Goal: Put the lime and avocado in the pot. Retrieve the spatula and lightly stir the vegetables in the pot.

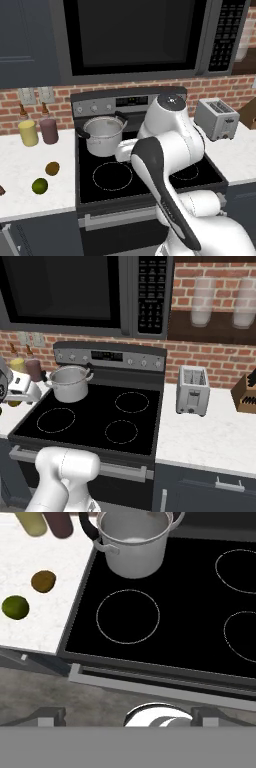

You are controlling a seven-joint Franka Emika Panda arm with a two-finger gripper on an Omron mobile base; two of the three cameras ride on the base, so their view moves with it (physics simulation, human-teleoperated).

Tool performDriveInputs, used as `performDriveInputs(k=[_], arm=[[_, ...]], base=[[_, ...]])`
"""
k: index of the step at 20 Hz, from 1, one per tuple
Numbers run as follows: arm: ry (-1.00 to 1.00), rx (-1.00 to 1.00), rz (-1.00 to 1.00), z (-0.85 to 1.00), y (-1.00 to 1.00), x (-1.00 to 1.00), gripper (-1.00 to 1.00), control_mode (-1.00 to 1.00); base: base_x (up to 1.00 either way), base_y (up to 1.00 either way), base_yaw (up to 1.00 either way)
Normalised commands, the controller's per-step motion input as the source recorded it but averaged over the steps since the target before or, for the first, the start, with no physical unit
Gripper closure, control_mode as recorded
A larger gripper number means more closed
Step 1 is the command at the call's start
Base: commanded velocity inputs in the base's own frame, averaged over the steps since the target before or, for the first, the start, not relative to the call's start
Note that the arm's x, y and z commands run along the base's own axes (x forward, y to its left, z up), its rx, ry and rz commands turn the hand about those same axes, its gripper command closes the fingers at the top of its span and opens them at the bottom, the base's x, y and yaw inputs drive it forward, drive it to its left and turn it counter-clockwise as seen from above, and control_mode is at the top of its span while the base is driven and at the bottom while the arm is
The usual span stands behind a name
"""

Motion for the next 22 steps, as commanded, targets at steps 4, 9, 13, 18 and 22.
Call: performDriveInputs(k=[4,9,13,18,22], arm=[[0.00,0.05,0.01,-0.21,0.25,-0.03,-1.00,-1.00],[-0.01,0.01,0.04,-0.28,0.00,-0.04,-1.00,-1.00],[-0.02,0.00,0.05,-0.36,-0.08,-0.04,-1.00,-1.00],[-0.01,0.00,0.02,-0.22,0.02,-0.08,-1.00,1.00],[0.00,0.00,0.00,0.00,0.00,0.00,-1.00,1.00]], base=[[0.00,0.00,0.00],[0.00,0.00,0.00],[0.00,0.00,0.00],[-0.04,0.11,0.00],[-0.20,0.95,0.00]])
